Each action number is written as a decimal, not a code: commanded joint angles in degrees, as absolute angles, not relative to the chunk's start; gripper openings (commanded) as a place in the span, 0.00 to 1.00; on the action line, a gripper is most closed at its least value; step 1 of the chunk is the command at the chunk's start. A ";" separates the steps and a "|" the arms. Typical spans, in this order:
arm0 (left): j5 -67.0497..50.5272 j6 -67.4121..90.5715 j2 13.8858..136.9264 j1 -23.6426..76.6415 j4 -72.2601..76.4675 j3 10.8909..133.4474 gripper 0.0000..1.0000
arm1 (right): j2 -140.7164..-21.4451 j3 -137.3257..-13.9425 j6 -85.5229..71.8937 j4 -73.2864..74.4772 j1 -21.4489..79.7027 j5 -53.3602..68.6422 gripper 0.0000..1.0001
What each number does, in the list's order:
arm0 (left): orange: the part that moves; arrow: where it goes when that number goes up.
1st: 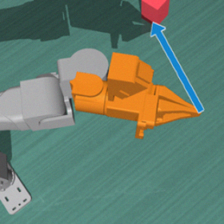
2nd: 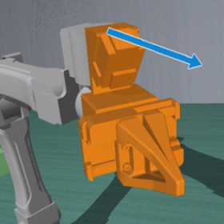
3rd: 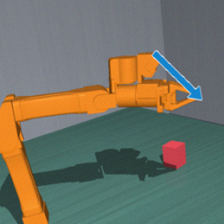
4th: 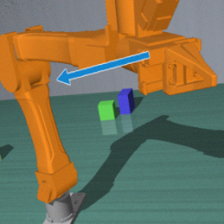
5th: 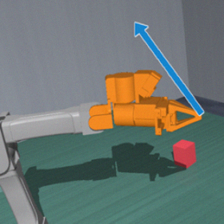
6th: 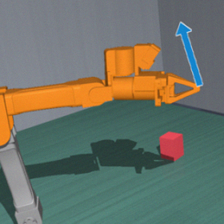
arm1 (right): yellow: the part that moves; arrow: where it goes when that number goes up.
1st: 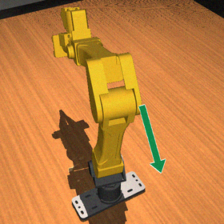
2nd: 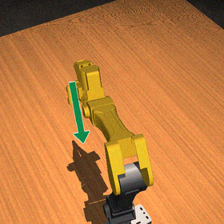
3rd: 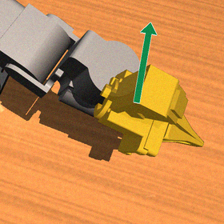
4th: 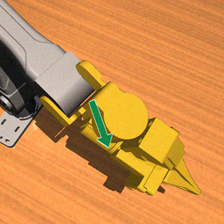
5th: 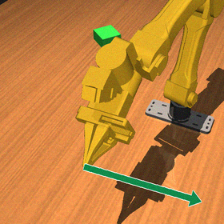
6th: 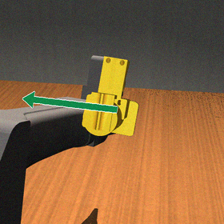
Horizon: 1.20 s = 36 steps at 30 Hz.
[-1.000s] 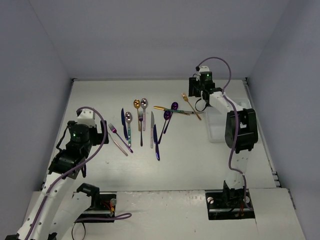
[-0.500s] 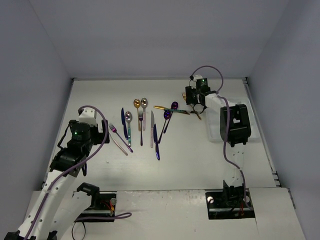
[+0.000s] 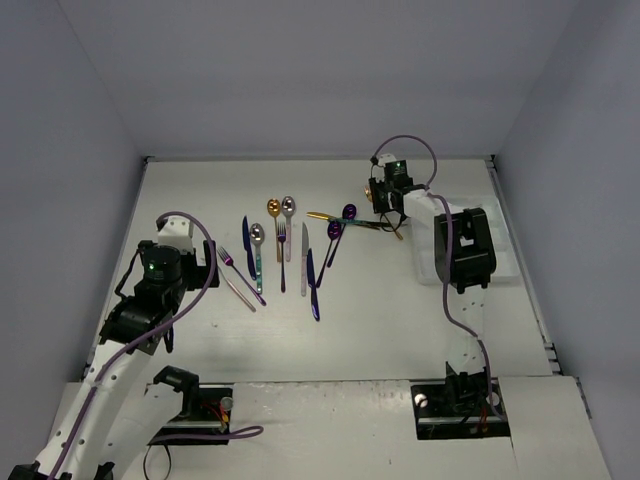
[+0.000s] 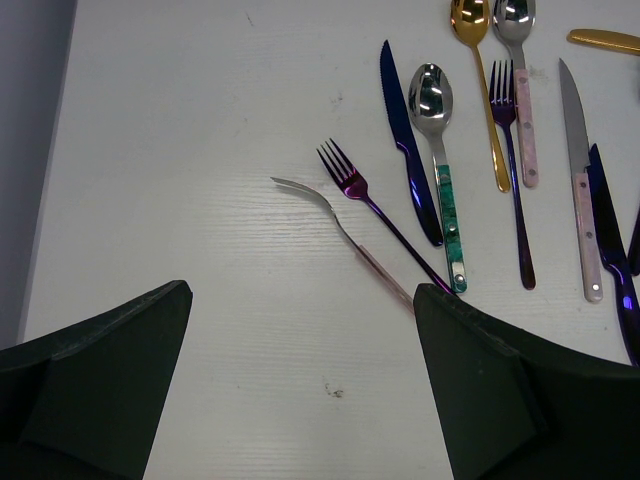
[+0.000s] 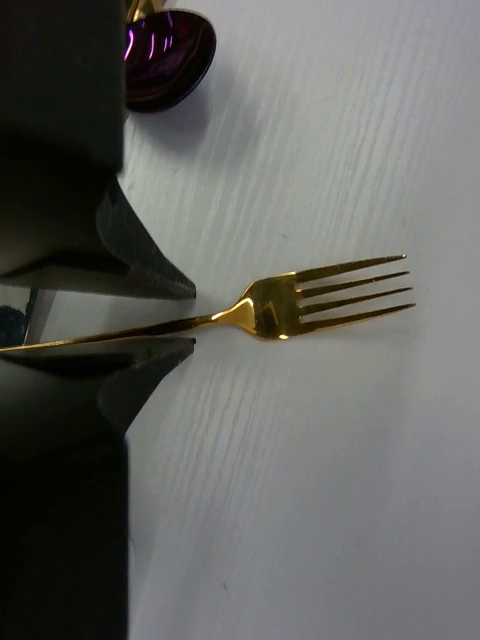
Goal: Sort the eating utensils into containers
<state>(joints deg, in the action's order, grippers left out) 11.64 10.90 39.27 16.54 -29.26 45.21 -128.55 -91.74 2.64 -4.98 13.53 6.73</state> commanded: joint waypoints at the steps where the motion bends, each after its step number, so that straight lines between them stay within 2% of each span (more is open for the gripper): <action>1: 11.16 10.37 39.45 16.44 -25.93 46.14 0.92 | -129.48 -94.44 3.80 -3.75 14.50 6.63 0.07; 3: 11.20 10.37 39.42 16.44 -25.93 46.14 0.92 | -129.63 -95.32 3.39 -3.52 14.54 8.21 0.01; 11: 11.25 10.37 39.29 16.44 -25.93 46.14 0.92 | -128.39 -102.66 1.29 -3.52 15.05 10.51 0.00; 17: 11.40 10.37 39.08 16.44 -25.93 46.14 0.92 | -121.58 -104.25 -7.07 -4.50 15.12 -0.68 0.00; 25: 11.60 10.37 38.58 16.44 -25.94 46.14 0.92 | -109.49 -94.26 -27.23 -6.33 13.50 -25.14 0.00; 30: 11.76 10.46 38.50 16.44 -26.09 46.14 0.92 | -103.21 -83.57 -48.02 -6.24 7.90 -29.13 0.00; 36: 12.19 10.55 38.32 16.44 -26.10 46.23 0.92 | -101.46 -77.80 -61.35 -6.24 3.36 -33.33 0.00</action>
